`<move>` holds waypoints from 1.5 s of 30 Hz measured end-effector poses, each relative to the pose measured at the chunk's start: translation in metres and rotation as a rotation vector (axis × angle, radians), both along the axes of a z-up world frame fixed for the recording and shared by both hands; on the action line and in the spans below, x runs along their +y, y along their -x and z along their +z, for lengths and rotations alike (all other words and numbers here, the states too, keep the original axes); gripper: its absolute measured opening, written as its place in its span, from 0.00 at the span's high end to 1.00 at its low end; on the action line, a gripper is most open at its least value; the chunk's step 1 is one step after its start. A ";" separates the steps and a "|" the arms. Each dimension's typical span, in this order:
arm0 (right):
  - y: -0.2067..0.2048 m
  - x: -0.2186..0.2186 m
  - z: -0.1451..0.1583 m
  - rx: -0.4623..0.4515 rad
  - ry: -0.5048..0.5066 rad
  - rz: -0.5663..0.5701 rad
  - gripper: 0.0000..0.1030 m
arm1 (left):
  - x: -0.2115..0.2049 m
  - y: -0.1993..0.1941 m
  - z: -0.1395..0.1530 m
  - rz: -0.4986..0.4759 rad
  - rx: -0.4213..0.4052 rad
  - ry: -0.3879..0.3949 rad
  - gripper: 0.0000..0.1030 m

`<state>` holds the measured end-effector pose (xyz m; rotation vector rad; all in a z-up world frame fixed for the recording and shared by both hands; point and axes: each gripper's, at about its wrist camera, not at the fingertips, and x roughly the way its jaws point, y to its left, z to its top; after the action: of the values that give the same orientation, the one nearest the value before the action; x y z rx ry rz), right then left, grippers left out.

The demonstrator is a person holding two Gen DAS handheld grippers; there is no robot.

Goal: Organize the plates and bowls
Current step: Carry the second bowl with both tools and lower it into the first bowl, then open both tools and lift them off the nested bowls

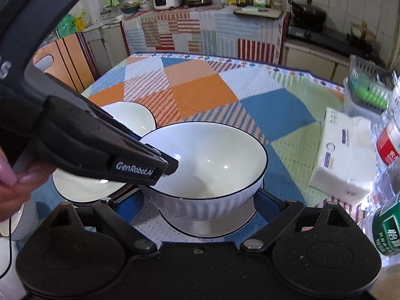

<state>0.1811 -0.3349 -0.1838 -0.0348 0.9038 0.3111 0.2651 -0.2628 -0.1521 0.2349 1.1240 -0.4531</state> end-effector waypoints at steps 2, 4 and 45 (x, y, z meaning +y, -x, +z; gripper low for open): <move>-0.004 -0.002 -0.003 0.033 -0.009 -0.004 0.06 | -0.003 0.001 -0.003 -0.009 -0.002 -0.013 0.81; -0.005 -0.003 -0.006 0.052 -0.005 0.005 0.06 | -0.004 0.001 -0.006 -0.009 0.005 -0.019 0.80; 0.101 0.100 0.103 -0.039 0.103 0.264 0.05 | 0.181 0.085 0.149 -0.042 -0.027 0.018 0.71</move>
<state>0.0799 -0.2344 -0.0812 -0.2561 0.8762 0.5074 0.1801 -0.0821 -0.0029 0.2481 1.0899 -0.4960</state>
